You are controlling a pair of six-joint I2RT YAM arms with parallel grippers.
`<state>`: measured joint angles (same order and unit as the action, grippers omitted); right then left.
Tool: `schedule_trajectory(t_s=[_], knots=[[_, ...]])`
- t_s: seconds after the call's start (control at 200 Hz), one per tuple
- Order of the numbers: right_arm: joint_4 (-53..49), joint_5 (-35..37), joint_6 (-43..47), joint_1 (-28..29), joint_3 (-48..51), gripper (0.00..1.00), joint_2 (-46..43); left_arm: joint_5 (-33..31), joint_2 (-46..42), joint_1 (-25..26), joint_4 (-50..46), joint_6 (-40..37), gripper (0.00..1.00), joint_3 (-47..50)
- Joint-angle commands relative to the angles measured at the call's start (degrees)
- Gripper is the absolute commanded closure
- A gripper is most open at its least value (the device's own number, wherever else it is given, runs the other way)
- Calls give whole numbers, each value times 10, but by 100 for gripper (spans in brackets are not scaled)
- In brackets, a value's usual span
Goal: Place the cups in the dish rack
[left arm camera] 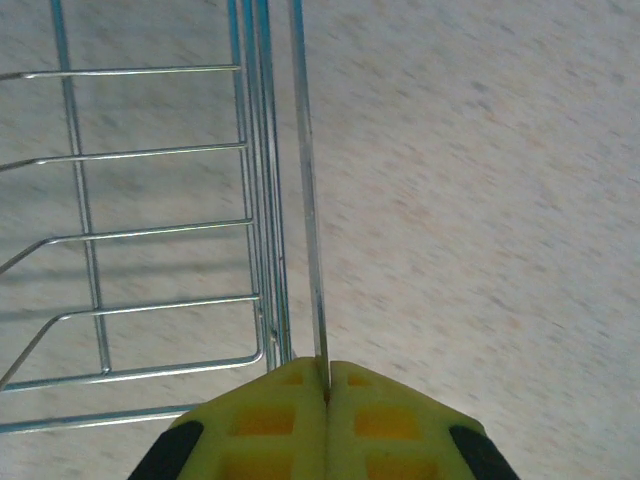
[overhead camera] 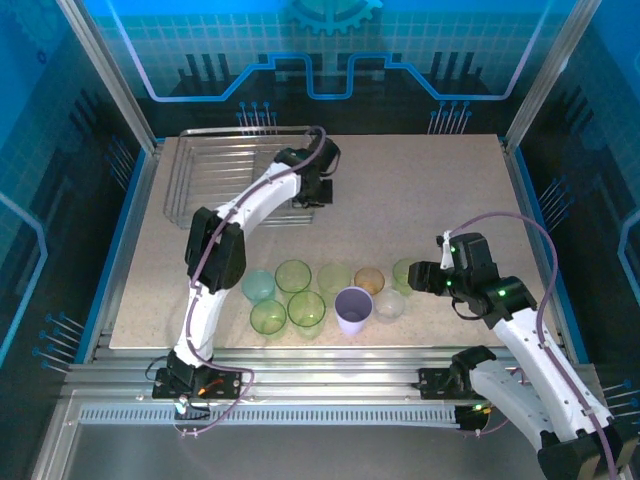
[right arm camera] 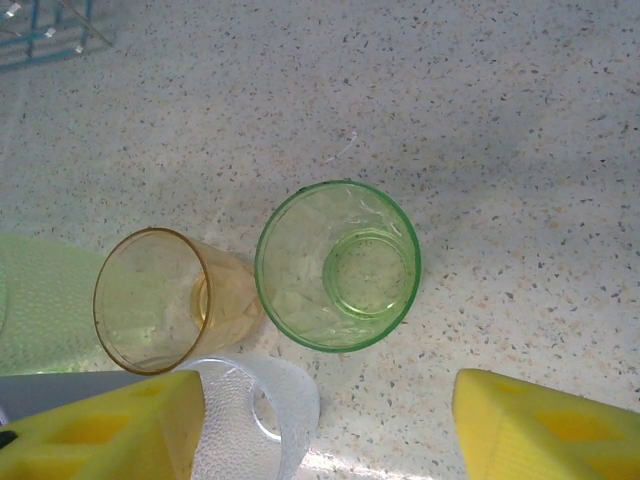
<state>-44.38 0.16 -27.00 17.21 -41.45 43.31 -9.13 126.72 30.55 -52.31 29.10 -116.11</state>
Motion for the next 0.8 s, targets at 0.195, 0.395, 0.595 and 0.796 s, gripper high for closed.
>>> schedule_trajectory(t_s=[0.195, 0.395, 0.595, 0.796], knots=[[-2, -9, -2, 7, -14, 30, -7, 106, -5, 87, 78, 122, 80, 42], [-18, 2, -3, 7, -23, 29, -9, 111, -24, 105, 117, 143, 50, 70], [-16, 14, -5, 7, -41, 28, 11, 77, -89, 105, 151, 131, 11, 104], [3, 22, -4, 7, -73, 29, 55, 44, -163, 104, 176, 86, 1, 128]])
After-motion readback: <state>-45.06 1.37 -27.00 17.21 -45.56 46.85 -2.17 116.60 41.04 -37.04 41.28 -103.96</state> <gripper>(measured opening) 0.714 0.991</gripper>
